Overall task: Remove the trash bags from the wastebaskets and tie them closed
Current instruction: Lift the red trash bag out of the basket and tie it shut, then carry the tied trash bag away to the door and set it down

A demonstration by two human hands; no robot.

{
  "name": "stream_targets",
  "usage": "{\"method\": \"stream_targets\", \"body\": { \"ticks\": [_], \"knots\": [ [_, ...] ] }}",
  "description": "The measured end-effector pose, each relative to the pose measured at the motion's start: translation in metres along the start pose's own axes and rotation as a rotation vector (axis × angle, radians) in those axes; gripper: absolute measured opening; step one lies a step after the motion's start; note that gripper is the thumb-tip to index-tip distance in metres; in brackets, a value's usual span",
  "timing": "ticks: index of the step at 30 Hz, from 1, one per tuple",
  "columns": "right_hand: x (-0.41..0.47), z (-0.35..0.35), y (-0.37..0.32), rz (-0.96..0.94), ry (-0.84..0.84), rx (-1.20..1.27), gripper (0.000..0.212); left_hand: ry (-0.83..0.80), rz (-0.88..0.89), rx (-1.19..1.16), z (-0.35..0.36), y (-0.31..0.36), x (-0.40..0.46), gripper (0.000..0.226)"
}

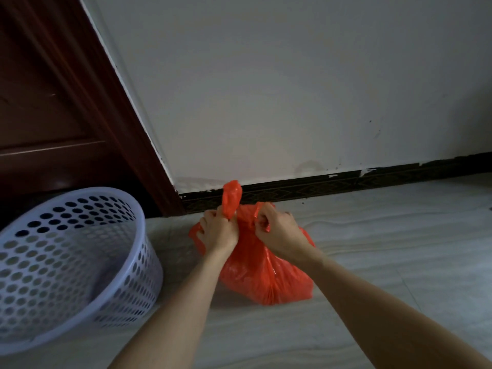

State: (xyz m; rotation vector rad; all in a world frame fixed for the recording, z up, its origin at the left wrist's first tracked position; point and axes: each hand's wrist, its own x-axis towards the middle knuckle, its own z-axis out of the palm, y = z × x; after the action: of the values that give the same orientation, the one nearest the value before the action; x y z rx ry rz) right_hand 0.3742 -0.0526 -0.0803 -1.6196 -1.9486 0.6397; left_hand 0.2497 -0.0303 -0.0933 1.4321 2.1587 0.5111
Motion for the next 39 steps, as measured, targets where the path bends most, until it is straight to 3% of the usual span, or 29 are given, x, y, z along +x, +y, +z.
{"method": "stream_targets", "body": {
  "ticks": [5, 9, 22, 26, 30, 35, 39],
  "knots": [
    [0.001, -0.006, -0.001, -0.002, -0.055, -0.027, 0.026, 0.028, 0.119, 0.254, 0.0, -0.006, -0.004, 0.035],
    [-0.01, -0.012, -0.006, -0.048, -0.138, -0.011, 0.017, 0.044, 0.152, 0.326, -0.006, -0.007, 0.002, 0.037],
    [-0.041, -0.017, -0.001, -0.115, -0.273, 0.008, 0.017, -0.125, 0.039, 0.48, -0.005, -0.025, 0.017, 0.037],
    [-0.039, -0.017, 0.007, -0.021, -0.312, 0.053, 0.017, -0.152, -0.017, 0.441, 0.002, -0.022, 0.018, 0.04],
    [-0.037, -0.017, 0.011, 0.237, -0.425, -0.003, 0.023, -0.232, -0.217, 0.246, -0.012, -0.023, 0.012, 0.05],
    [-0.049, -0.036, -0.029, 0.493, -0.524, -0.027, 0.017, -0.466, -0.606, -0.534, -0.064, 0.018, -0.02, 0.058],
    [-0.066, -0.084, -0.089, 0.653, -0.502, -0.001, 0.023, -0.605, -0.658, -0.684, -0.117, 0.048, -0.078, 0.059]
  ]
}}
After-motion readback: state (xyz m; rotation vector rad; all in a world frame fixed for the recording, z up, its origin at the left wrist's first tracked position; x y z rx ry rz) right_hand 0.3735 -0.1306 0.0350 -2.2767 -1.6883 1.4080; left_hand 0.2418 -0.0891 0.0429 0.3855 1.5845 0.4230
